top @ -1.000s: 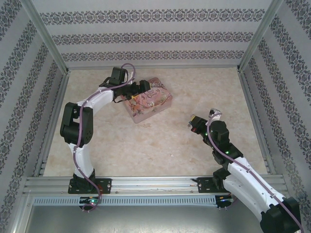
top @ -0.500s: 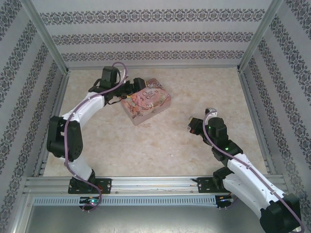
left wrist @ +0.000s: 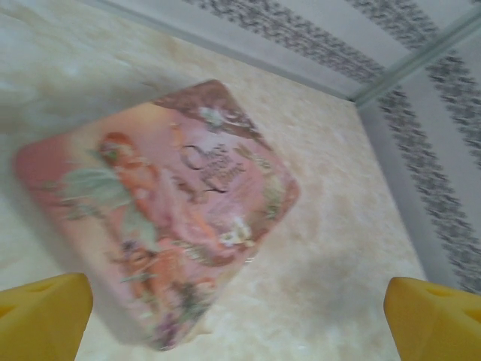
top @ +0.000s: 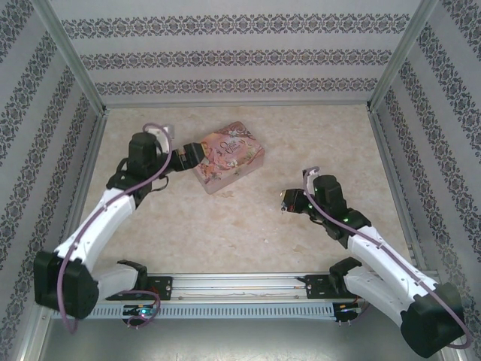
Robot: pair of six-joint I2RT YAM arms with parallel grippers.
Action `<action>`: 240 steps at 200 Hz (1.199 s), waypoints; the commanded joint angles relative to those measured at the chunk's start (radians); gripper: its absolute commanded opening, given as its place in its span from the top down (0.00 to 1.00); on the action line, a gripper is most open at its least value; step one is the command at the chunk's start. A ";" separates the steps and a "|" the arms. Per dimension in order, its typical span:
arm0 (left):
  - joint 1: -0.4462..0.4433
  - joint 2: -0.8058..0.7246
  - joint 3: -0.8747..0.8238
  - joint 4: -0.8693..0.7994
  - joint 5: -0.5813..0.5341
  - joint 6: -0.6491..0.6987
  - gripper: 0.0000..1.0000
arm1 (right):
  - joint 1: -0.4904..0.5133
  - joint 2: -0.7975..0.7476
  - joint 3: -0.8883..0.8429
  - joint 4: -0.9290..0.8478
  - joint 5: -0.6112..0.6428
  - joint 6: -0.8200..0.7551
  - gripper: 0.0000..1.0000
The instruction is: Unlock the padlock with the key
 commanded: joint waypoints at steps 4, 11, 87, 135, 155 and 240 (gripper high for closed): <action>0.022 -0.117 -0.096 0.000 -0.222 0.076 0.01 | 0.021 0.033 0.035 -0.074 -0.070 -0.035 1.00; 0.022 -0.151 -0.122 -0.007 -0.257 0.083 0.01 | 0.027 0.044 0.032 -0.088 -0.081 -0.041 1.00; 0.023 -0.315 -0.194 -0.068 -0.444 0.154 0.01 | 0.059 0.182 0.000 -0.095 -0.186 -0.041 1.00; 0.023 -0.306 -0.204 -0.044 -0.437 0.138 0.01 | 0.065 0.277 -0.020 -0.023 -0.215 -0.031 1.00; 0.024 -0.306 -0.201 -0.049 -0.440 0.137 0.01 | 0.065 0.304 -0.023 -0.013 -0.210 -0.034 1.00; 0.024 -0.310 -0.190 -0.074 -0.441 0.129 0.01 | 0.065 0.404 -0.018 -0.007 -0.209 -0.038 1.00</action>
